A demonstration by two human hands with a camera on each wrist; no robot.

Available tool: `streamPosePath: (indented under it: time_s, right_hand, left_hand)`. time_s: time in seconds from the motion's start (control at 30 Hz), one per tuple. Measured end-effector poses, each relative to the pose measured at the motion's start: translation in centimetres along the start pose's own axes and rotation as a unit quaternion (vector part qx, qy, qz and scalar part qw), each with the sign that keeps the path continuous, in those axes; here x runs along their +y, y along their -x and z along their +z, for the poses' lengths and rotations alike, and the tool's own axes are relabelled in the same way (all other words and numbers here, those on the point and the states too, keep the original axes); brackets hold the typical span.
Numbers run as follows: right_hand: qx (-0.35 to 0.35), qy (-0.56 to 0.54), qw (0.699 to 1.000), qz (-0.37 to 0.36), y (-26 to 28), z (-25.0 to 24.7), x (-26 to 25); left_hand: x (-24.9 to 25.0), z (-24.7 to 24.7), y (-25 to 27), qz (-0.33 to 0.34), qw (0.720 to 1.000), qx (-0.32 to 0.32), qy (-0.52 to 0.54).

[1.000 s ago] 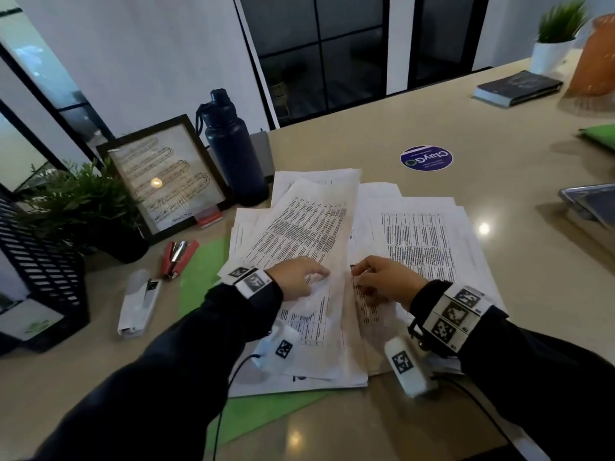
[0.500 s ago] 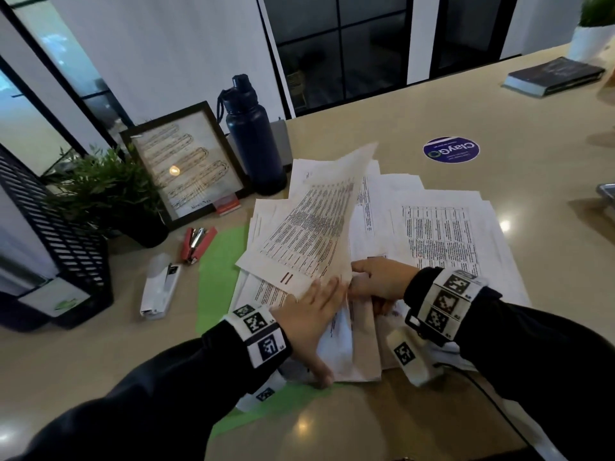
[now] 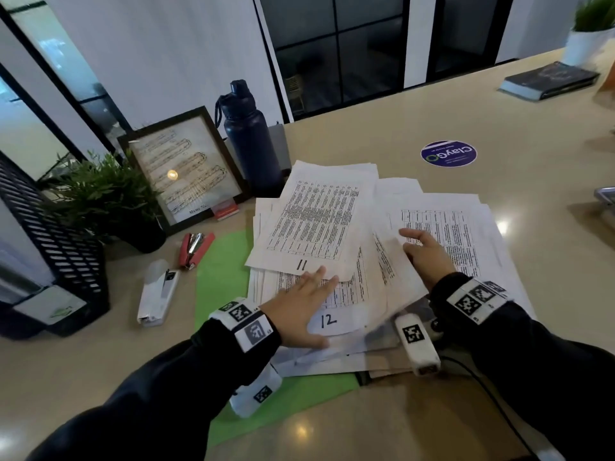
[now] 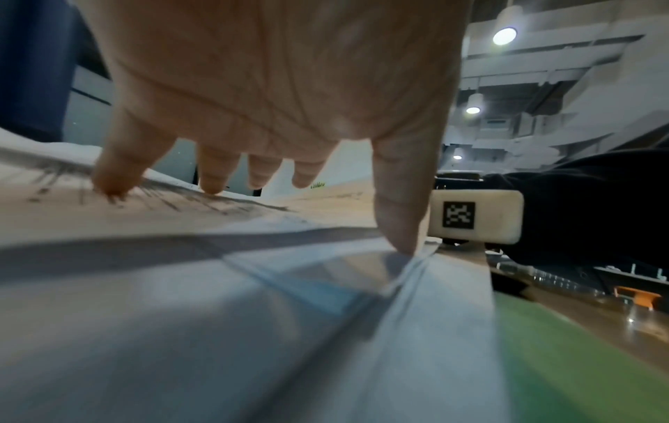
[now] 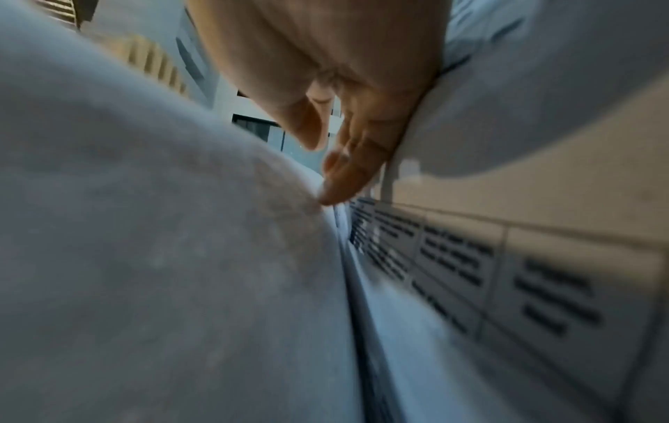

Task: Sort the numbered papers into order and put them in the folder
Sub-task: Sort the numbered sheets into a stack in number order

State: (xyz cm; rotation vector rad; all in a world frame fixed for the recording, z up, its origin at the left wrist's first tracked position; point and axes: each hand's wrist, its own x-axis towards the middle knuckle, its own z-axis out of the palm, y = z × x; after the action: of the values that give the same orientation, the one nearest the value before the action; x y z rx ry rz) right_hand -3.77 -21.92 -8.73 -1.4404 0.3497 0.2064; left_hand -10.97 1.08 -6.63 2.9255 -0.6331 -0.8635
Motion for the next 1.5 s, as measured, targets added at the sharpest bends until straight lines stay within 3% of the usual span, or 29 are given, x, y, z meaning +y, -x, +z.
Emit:
streamPosePath:
  time_s: [0.23,0.37,0.6,0.77,0.93,1.0,1.1,1.2,1.27,1.33,1.37,1.43,1.5]
  right_hand:
    - [-0.132,0.025,0.991,-0.001,0.7,0.4,0.2]
    - [-0.158,0.030,0.987,0.005,0.9,0.7,0.1]
    - [-0.212,0.098,0.972,-0.011,0.6,0.5,0.1]
    - [-0.247,0.216,0.943,-0.062,0.7,0.7,0.0]
    - [-0.288,0.239,0.926,-0.049,0.8,1.1,0.4]
    - [-0.282,0.234,0.929,-0.049,0.7,1.0,0.6]
    - [-0.271,0.217,0.937,-0.045,0.8,0.9,0.5]
    - [-0.251,0.185,0.950,-0.013,0.8,0.8,0.5]
    - [-0.234,0.178,0.956,-0.002,0.6,0.8,0.7]
    - [-0.221,0.177,0.959,0.000,0.5,0.8,0.8]
    - [-0.217,0.179,0.960,0.001,0.5,0.9,0.8]
    - [-0.203,0.164,0.965,0.009,0.5,0.8,0.7]
    - [-0.161,0.138,0.977,0.019,0.7,0.4,0.4]
  left_hand:
    - [1.5,0.3,-0.3,0.024,0.999,0.023,-0.023]
    - [1.9,0.5,-0.8,0.026,0.999,0.021,-0.043]
    - [2.6,1.5,-1.6,0.079,0.992,0.071,-0.070]
    - [2.5,0.4,-1.8,0.126,0.965,0.219,0.070]
    - [3.3,0.3,-1.0,0.117,0.975,0.159,0.103]
    - [4.3,-0.2,-0.7,0.084,0.971,0.190,0.120]
    - [3.3,-1.9,-0.8,-0.010,0.943,0.307,0.131]
    - [0.1,-2.7,-0.6,-0.066,0.879,0.432,0.189]
    - [-1.4,-2.7,-0.2,-0.078,0.849,0.473,0.222]
    - [-1.5,-2.3,0.2,-0.058,0.867,0.434,0.236]
    - [-1.3,-2.1,0.3,-0.033,0.899,0.371,0.230]
    - [-0.3,-1.7,0.6,0.025,0.969,0.183,0.165]
    - [0.3,-1.2,0.3,0.073,0.990,0.055,0.106]
